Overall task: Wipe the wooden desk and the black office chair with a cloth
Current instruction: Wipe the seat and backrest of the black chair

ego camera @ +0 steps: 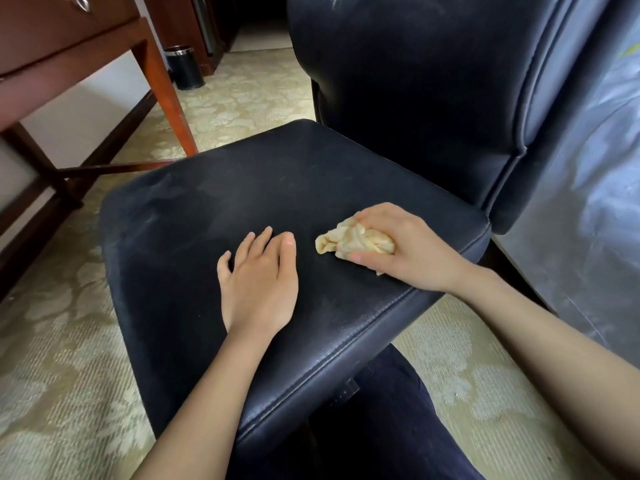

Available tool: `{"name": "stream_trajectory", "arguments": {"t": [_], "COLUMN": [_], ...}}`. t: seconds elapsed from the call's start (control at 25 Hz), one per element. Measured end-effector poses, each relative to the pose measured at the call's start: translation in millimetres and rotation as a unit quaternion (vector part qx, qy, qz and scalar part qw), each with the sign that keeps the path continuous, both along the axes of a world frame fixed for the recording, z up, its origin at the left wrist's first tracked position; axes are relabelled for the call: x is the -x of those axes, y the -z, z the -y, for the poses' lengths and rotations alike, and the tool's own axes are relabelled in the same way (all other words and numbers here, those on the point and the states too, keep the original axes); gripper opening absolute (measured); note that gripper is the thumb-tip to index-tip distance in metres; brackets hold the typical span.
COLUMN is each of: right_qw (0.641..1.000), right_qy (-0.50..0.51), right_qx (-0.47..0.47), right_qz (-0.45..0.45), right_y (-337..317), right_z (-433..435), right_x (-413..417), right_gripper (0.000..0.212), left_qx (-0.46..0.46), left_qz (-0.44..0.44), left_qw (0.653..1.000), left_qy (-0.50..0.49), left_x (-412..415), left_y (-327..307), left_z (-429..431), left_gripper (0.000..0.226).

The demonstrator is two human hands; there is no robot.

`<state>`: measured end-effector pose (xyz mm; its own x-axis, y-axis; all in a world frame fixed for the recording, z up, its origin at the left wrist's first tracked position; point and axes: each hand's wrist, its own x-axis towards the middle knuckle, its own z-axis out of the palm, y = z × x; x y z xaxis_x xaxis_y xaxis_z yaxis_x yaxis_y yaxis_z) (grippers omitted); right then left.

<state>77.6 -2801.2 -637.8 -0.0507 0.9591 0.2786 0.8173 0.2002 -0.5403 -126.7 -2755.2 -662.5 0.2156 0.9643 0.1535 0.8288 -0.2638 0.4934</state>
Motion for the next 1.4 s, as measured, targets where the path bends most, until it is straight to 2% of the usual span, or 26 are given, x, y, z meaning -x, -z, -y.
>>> {"name": "stream_trajectory", "arguments": {"t": [0.08, 0.2, 0.28, 0.4, 0.52, 0.64, 0.72, 0.84, 0.92, 1.12, 1.28, 1.4], "right_qw": [0.999, 0.996, 0.992, 0.984, 0.976, 0.979, 0.977, 0.967, 0.968, 0.981, 0.975, 0.961], "right_qy": [0.020, 0.021, -0.011, -0.076, -0.091, 0.028, 0.129, 0.224, 0.225, 0.063, -0.032, -0.084], "right_qx": [-0.034, -0.084, -0.122, -0.157, -0.196, -0.199, -0.171, -0.120, -0.113, -0.184, -0.213, -0.258], "right_qz": [0.008, 0.016, -0.008, -0.029, -0.004, 0.029, 0.015, -0.029, -0.017, -0.009, -0.050, -0.045], "right_y": [7.0, 15.4, 22.1, 34.6, 40.1, 39.6, 35.9, 25.8, 22.5, 25.7, 40.2, 54.9], "right_z": [1.5, 13.4, 29.4, 59.9, 71.7, 67.0, 60.1, 43.4, 34.7, 44.3, 56.3, 66.5], "right_x": [18.0, 55.9, 84.5, 112.2, 90.2, 44.2, 17.8, 9.8, 30.3, 112.9, 154.7, 156.3], "right_gripper": [0.023, 0.014, 0.010, 0.011, 0.011, 0.018, 0.016, 0.006, 0.009, 0.005, 0.017, 0.016], "left_qx": [0.025, 0.076, 0.110, 0.142, 0.144, 0.071, 0.035, 0.033, 0.023, 0.018, 0.025, 0.029], "left_qz": [0.094, 0.239, 0.286, 0.267, 0.210, 0.032, -0.039, -0.016, 0.006, 0.082, 0.107, 0.108], "left_qw": [0.995, 0.968, 0.952, 0.953, 0.966, 0.992, 0.995, 0.998, 0.999, 0.996, 0.993, 0.993], "left_qy": [-0.004, -0.008, -0.002, 0.022, 0.054, 0.096, 0.083, 0.044, 0.033, 0.020, 0.029, 0.038], "left_x": [1.6, 6.4, 9.5, 19.1, 38.0, 69.7, 92.0, 112.2, 114.6, 114.9, 124.8, 133.3], "left_y": [-3.8, -10.6, -14.5, -18.2, -21.3, -11.0, 0.8, 10.8, 13.8, 14.4, 15.6, 15.7], "left_z": [-4.2, -7.7, -9.8, -10.5, -6.2, 12.6, 34.0, 55.5, 58.7, 52.1, 44.6, 39.0], "left_gripper": [0.056, 0.043, 0.038, 0.037, 0.037, 0.039, 0.043, 0.044, 0.041, 0.040, 0.040, 0.039]}}
